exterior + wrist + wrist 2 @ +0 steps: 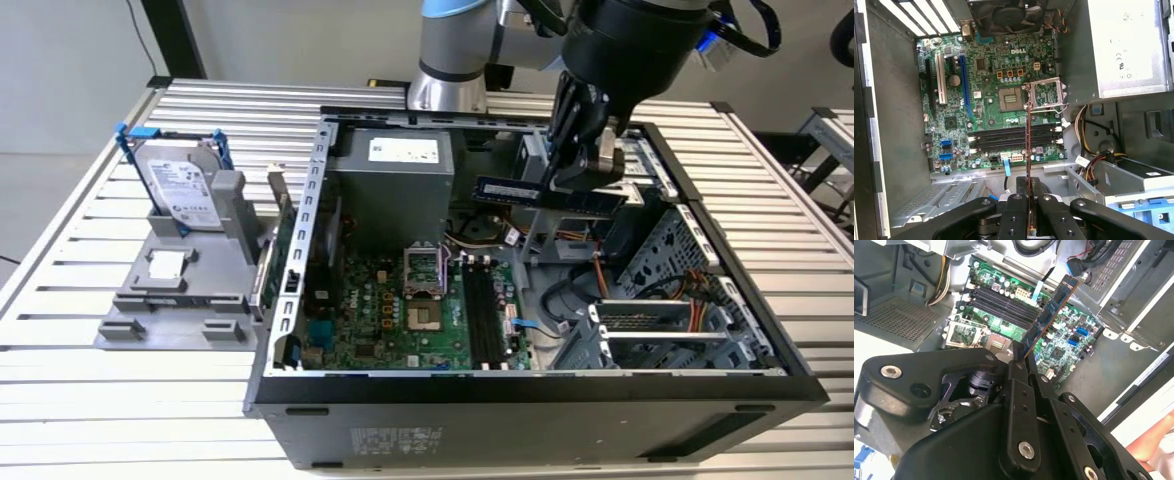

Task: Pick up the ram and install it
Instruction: 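Insert the ram into the slot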

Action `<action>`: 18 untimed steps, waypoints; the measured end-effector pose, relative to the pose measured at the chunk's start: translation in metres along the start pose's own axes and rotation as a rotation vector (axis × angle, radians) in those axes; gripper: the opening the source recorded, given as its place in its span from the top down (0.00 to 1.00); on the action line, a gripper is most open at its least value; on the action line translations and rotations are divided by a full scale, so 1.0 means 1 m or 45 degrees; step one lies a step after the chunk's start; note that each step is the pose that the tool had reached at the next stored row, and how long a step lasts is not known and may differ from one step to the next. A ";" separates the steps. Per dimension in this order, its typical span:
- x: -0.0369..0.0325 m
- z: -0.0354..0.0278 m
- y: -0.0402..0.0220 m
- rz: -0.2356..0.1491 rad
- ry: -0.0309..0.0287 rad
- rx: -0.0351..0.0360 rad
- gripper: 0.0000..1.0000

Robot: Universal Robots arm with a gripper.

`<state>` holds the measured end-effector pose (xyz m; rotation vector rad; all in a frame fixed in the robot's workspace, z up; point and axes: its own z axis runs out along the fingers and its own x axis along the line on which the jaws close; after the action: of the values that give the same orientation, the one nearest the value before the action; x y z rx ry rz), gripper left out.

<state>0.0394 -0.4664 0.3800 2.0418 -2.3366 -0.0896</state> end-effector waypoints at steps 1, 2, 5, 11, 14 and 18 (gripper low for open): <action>0.0000 0.0000 0.0000 0.000 0.0001 0.0000 1.00; 0.0000 0.0000 0.0000 0.000 0.0000 0.0000 1.00; -0.0007 0.0001 0.0001 0.000 -0.0001 0.0003 1.00; -0.0015 0.0005 0.0002 -0.066 0.0037 0.0098 1.00; -0.0023 0.0006 0.0004 -0.097 0.0091 0.0113 1.00; -0.0049 0.0008 0.0008 -0.107 0.0133 0.0131 1.00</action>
<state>0.0391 -0.4614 0.3793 2.1399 -2.2497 -0.0693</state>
